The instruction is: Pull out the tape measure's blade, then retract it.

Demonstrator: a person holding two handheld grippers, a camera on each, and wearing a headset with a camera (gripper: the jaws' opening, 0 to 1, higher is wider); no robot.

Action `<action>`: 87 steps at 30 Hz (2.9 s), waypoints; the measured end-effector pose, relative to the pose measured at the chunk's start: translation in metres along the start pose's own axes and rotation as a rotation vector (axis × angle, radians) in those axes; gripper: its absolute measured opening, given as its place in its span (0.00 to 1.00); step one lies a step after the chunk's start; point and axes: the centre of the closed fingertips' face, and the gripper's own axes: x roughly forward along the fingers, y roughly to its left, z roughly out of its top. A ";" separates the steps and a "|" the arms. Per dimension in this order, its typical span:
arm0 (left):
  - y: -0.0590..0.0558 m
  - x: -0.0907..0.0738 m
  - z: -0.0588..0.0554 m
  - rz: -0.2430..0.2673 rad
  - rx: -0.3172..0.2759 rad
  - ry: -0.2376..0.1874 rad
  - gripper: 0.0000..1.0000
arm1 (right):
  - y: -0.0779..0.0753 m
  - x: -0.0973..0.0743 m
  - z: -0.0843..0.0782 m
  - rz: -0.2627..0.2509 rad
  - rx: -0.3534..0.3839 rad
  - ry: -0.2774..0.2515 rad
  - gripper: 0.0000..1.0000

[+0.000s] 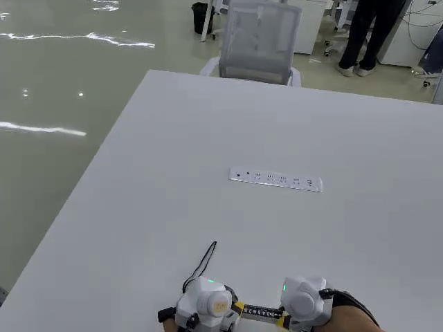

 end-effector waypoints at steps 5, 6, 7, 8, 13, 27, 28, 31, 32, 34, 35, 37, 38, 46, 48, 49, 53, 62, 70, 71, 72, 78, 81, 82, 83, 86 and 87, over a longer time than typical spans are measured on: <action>0.000 0.001 0.000 -0.001 0.001 0.000 0.63 | 0.000 0.000 0.002 0.008 0.004 -0.007 0.14; 0.000 0.000 0.001 -0.001 0.001 0.000 0.63 | 0.000 0.001 0.003 0.008 0.003 -0.008 0.14; 0.001 0.000 0.001 -0.001 0.001 0.000 0.63 | 0.000 0.001 0.004 0.009 0.005 -0.008 0.14; 0.001 0.001 0.001 -0.001 0.001 0.001 0.63 | 0.000 0.001 0.004 0.009 0.004 -0.009 0.14; 0.001 0.001 0.001 -0.002 0.002 0.002 0.63 | 0.000 0.003 0.007 0.011 0.003 -0.011 0.14; 0.001 0.001 0.000 -0.004 0.001 0.009 0.63 | 0.001 0.007 0.015 0.014 -0.001 -0.012 0.14; 0.002 0.002 0.000 -0.004 0.001 0.008 0.63 | 0.001 0.006 0.015 0.014 -0.001 -0.011 0.14; 0.002 0.002 0.000 -0.004 0.000 0.010 0.63 | 0.002 0.007 0.017 0.015 -0.001 -0.013 0.14; 0.001 0.001 0.000 -0.004 0.000 0.009 0.63 | 0.002 0.007 0.018 0.015 -0.003 -0.013 0.14; 0.001 0.001 0.001 -0.004 0.000 0.008 0.63 | 0.002 0.007 0.017 0.017 -0.002 -0.014 0.14; 0.001 0.001 0.001 -0.004 0.001 0.008 0.63 | 0.002 0.008 0.018 0.017 -0.001 -0.015 0.14; 0.001 0.001 0.001 -0.005 0.001 0.007 0.63 | 0.002 0.008 0.018 0.018 -0.001 -0.017 0.14; 0.001 0.001 0.001 -0.005 0.001 0.007 0.63 | 0.002 0.008 0.019 0.018 0.001 -0.019 0.14; 0.001 0.002 0.000 -0.005 0.000 0.005 0.63 | 0.002 0.012 0.023 0.020 0.004 -0.027 0.14; 0.001 0.002 0.000 -0.006 0.000 0.004 0.63 | 0.003 0.013 0.025 0.022 0.004 -0.029 0.14; 0.001 0.001 0.000 -0.006 0.000 0.005 0.63 | 0.003 0.013 0.025 0.023 0.006 -0.029 0.14; 0.001 0.001 0.000 -0.007 0.000 0.004 0.63 | 0.003 0.014 0.029 0.024 0.002 -0.033 0.14; 0.001 0.001 0.000 -0.008 -0.001 0.004 0.63 | 0.004 0.014 0.032 0.026 0.003 -0.042 0.14; 0.000 0.001 0.000 -0.010 -0.003 0.003 0.63 | 0.004 0.018 0.035 0.028 -0.001 -0.053 0.14; 0.000 0.001 0.000 -0.010 -0.003 0.003 0.63 | 0.004 0.018 0.036 0.028 -0.002 -0.052 0.14; 0.000 0.001 0.000 -0.010 -0.004 0.003 0.63 | 0.005 0.018 0.037 0.028 -0.001 -0.054 0.14; 0.000 0.001 0.000 -0.010 -0.005 -0.001 0.63 | 0.005 0.020 0.040 0.030 -0.004 -0.056 0.14; 0.000 0.000 0.000 -0.011 -0.005 0.000 0.63 | 0.006 0.019 0.042 0.030 -0.001 -0.059 0.14; 0.000 0.001 0.000 -0.011 -0.005 -0.001 0.63 | 0.007 0.019 0.042 0.030 0.000 -0.059 0.14; 0.000 0.001 0.000 -0.011 -0.006 -0.001 0.63 | 0.007 0.020 0.042 0.031 0.000 -0.060 0.14; 0.000 0.002 0.000 -0.013 -0.007 -0.001 0.63 | 0.007 0.020 0.043 0.032 0.000 -0.059 0.14; 0.000 0.002 0.000 -0.014 -0.007 -0.001 0.63 | 0.007 0.020 0.044 0.032 0.000 -0.058 0.14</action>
